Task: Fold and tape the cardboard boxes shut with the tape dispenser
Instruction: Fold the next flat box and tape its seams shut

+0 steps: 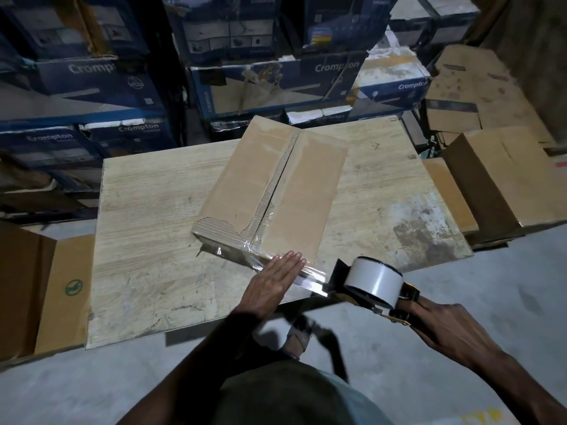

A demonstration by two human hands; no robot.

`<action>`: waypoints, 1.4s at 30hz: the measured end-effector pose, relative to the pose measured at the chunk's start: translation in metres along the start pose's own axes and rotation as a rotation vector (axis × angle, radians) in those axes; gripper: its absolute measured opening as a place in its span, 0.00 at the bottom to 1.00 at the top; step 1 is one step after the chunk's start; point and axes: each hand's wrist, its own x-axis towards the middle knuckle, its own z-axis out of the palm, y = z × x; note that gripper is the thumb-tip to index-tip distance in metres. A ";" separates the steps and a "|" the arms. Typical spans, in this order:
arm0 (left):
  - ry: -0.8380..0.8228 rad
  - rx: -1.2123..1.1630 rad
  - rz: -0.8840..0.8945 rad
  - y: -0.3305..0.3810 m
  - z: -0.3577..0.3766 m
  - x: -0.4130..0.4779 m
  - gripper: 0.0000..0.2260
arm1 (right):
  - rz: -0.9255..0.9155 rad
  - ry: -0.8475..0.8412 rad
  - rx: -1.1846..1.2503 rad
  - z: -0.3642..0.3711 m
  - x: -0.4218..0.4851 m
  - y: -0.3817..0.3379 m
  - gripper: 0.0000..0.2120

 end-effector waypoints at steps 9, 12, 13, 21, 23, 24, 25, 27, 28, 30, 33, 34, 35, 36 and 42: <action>0.045 -0.100 -0.066 0.005 0.005 -0.003 0.32 | 0.007 -0.051 0.031 0.056 0.012 0.006 0.35; 0.074 -0.127 -0.081 0.006 0.003 -0.001 0.23 | 0.008 -0.044 0.072 0.076 0.023 0.001 0.24; 0.084 -0.132 -0.094 0.007 0.001 0.001 0.21 | 0.009 -0.047 0.099 0.082 0.028 -0.001 0.22; 0.154 -0.107 -0.161 0.015 0.005 0.006 0.21 | 0.006 -0.020 0.238 0.131 0.053 -0.017 0.17; 0.160 -0.095 -0.151 0.016 0.004 0.007 0.21 | -0.017 -0.019 0.252 0.138 0.055 -0.019 0.17; 0.161 -0.087 -0.140 0.017 0.004 0.008 0.20 | -0.022 -0.020 0.255 0.142 0.056 -0.020 0.18; 0.159 -0.086 -0.137 0.017 0.003 0.007 0.20 | -0.016 -0.020 0.266 0.145 0.057 -0.020 0.21; 0.153 -0.099 -0.150 0.018 0.002 0.007 0.21 | 0.015 -0.012 0.301 0.152 0.057 -0.020 0.25; 0.147 -0.112 -0.164 0.019 0.002 0.006 0.22 | 0.045 0.002 0.336 0.156 0.056 -0.022 0.25; 0.131 -0.150 -0.186 0.020 0.003 0.005 0.22 | 0.120 -0.019 0.470 0.158 0.054 -0.026 0.25; 0.124 -0.181 -0.190 0.022 -0.001 0.005 0.20 | 0.167 -0.040 0.634 0.145 0.053 -0.038 0.24; 0.131 -0.181 -0.186 0.023 -0.004 0.007 0.19 | 0.170 -0.047 0.690 0.136 0.053 -0.042 0.22; 0.137 -0.185 -0.182 0.025 -0.006 0.008 0.19 | 0.171 -0.056 0.723 0.131 0.052 -0.042 0.19; 0.142 -0.184 -0.183 0.027 -0.009 0.010 0.22 | 0.159 -0.067 0.711 0.130 0.048 -0.041 0.16; 0.099 -0.135 -0.192 0.023 -0.009 0.009 0.20 | 0.264 -0.143 0.869 0.146 -0.012 -0.064 0.10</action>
